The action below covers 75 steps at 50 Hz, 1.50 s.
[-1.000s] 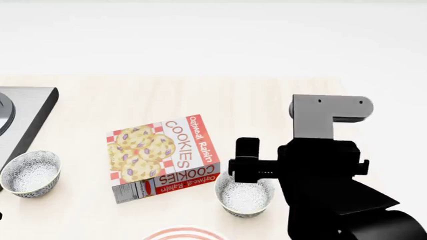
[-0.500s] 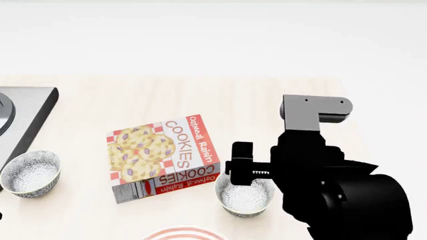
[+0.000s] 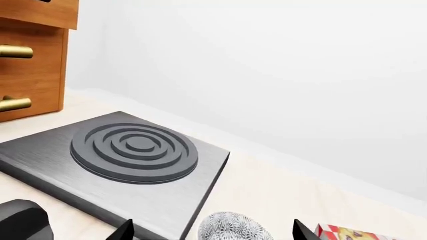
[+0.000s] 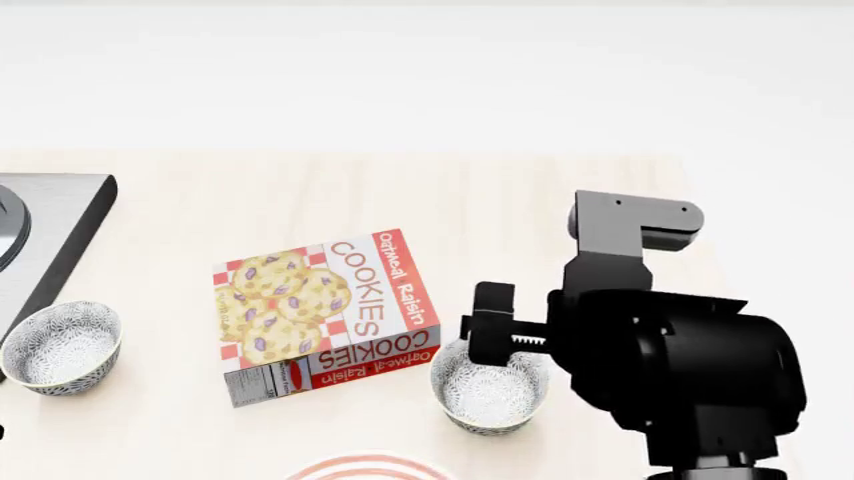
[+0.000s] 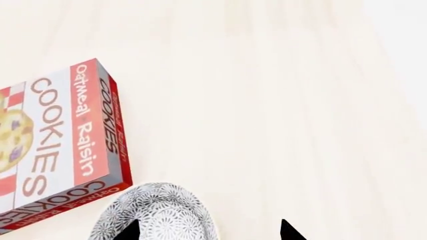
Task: Pick the akita bowl next to the plate and place it on the plate.
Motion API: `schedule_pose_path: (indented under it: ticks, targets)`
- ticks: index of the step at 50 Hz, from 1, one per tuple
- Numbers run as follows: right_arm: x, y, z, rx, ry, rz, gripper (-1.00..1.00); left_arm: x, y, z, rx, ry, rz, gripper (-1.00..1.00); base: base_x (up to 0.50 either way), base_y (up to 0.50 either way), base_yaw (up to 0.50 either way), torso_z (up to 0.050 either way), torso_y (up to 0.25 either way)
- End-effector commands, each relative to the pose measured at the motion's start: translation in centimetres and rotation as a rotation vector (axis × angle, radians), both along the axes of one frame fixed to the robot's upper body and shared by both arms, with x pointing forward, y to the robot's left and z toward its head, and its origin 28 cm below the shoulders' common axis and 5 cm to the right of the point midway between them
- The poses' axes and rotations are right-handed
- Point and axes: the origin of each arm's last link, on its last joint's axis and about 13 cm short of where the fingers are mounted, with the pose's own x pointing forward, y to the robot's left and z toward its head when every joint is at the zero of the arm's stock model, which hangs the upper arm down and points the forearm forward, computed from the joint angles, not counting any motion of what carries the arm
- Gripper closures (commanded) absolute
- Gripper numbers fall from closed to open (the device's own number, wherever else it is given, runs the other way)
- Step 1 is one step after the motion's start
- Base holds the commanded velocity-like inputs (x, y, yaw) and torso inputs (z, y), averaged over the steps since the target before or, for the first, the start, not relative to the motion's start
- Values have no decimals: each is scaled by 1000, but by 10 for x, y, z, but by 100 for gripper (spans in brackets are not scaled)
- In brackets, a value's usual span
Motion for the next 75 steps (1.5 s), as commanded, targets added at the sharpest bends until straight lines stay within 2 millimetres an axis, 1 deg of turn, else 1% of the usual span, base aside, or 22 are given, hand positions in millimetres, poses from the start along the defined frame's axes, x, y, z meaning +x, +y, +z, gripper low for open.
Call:
schedule_pose_path:
  ticks: [1, 4, 17, 23, 29, 52, 60, 75]
  targets:
    - [7, -1, -4, 4, 33, -3, -100, 1, 0, -1, -3, 1, 1, -100, 0, 0, 0, 0, 0]
    - [10, -1, -11, 6, 49, -12, -100, 1, 0, -1, -3, 1, 1, -100, 0, 0, 0, 0, 0]
    - [20, 1, -25, 19, 77, -22, -100, 0, 0, 0, -2, 0, 0, -100, 0, 0, 0, 0, 0]
    - [21, 0, -31, 30, 92, -37, -100, 0, 0, 0, 0, 0, 0, -100, 0, 0, 0, 0, 0]
    - [18, 0, -39, 35, 125, -15, -100, 0, 0, 0, 0, -1, 0, -100, 0, 0, 0, 0, 0]
    - [14, 1, -40, 52, 173, 9, -100, 0, 0, 0, 0, -1, 2, -100, 0, 0, 0, 0, 0]
    - [11, 0, -48, 62, 196, 21, -100, 0, 0, 0, 0, -1, 3, -100, 0, 0, 0, 0, 0]
    - [9, 1, -52, 75, 207, 19, -100, 0, 0, 0, 0, -1, 3, -100, 0, 0, 0, 0, 0]
